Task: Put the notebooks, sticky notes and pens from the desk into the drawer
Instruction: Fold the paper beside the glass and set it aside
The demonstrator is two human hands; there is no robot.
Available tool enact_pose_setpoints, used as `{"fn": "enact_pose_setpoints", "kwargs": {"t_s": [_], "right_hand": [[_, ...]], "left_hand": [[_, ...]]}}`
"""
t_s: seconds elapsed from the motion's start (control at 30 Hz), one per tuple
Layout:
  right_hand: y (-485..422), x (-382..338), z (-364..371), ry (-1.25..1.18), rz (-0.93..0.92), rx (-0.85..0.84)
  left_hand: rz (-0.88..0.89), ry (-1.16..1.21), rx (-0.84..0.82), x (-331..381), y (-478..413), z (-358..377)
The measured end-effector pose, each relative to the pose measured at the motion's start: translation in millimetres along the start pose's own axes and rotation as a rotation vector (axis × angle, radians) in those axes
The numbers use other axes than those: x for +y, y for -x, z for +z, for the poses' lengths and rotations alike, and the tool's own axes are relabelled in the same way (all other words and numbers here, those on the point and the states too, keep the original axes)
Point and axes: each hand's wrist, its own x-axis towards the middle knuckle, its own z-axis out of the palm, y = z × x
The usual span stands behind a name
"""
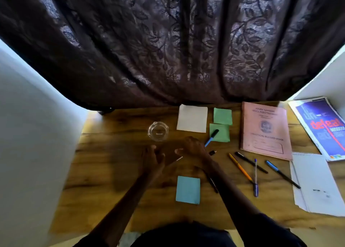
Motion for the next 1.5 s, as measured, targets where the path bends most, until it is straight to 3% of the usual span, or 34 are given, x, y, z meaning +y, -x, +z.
{"fn": "enact_pose_setpoints", "kwargs": {"t_s": [0.13,0.4,0.57,0.7,0.83,0.97,1.23,1.5], "right_hand": [[-15,6,24,-0.062,0.163,-0.163],[-30,-3,37,0.004,0.191,-0.171],[-38,1,35,-0.007,0.225,-0.215],[-23,0,29,-0.011,0.162,-0.103],[-9,13,20,-0.047,0.002,0.126],[-8,15,11,-0.076,-0.054,0.217],[-7,12,30,-0.048,-0.018,0.368],[10,15,26,-0.087,-0.006,0.294]], "left_hand": [[-0.099,0.061,-0.046,-17,-20,-11],[0.089,-0.151,0.000,-34,-62,-4],[0.161,-0.151,-0.042,-27,-60,-5],[0.139,0.064,-0.232,-29,-55,-2],[0.032,0.257,-0.412,-22,-45,-4],[0.042,0.348,-0.456,-11,-40,-8],[0.155,0.073,-0.365,-10,-53,-9],[0.258,-0.013,-0.365,-11,-64,-1]]}}
